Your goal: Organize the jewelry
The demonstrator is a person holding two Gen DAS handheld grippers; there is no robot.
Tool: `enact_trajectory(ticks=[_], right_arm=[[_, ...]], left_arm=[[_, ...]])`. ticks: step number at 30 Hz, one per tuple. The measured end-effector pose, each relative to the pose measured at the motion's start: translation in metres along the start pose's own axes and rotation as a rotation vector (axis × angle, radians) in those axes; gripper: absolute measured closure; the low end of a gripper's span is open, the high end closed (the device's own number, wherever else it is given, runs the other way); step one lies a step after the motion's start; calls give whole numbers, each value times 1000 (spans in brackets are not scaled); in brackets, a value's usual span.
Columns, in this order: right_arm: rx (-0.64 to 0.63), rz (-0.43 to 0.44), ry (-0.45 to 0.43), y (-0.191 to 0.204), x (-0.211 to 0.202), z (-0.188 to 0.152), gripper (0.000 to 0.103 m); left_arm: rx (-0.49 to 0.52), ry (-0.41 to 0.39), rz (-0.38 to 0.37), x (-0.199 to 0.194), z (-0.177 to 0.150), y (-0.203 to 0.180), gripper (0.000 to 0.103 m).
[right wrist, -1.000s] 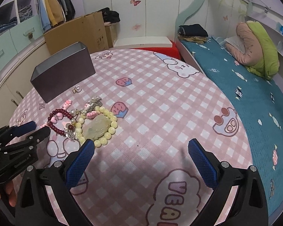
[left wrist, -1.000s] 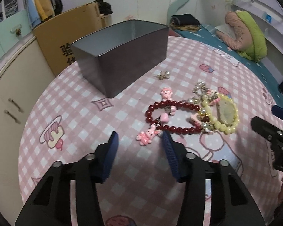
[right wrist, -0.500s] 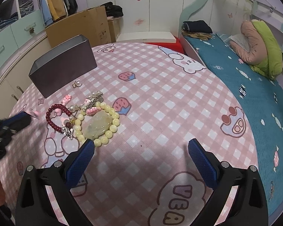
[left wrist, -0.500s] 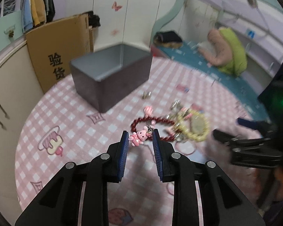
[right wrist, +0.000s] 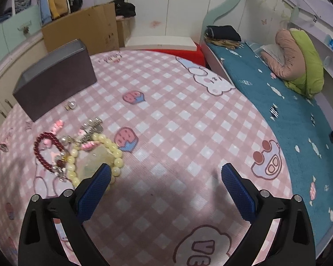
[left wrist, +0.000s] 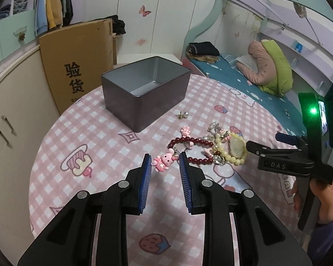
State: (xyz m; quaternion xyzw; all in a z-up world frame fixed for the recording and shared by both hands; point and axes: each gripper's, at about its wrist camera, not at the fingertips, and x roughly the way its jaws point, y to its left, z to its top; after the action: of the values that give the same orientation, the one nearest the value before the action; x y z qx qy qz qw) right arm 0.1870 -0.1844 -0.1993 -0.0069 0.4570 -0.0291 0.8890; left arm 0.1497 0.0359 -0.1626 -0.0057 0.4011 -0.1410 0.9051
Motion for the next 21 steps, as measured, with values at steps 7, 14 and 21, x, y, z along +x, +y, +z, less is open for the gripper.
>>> enact_trajectory(ticks=[7,14,21], right_arm=[[-11,15,37,9,5,3,7],[-1,36,65,3,5,1,26],[-77,94,73,19,-3,-1,75]], left_arm=[[3,8,-2,3,-1,1,77],[7,9,-11,2,-1,-1,77],[-4,17,-29,3,-1,-3,77]])
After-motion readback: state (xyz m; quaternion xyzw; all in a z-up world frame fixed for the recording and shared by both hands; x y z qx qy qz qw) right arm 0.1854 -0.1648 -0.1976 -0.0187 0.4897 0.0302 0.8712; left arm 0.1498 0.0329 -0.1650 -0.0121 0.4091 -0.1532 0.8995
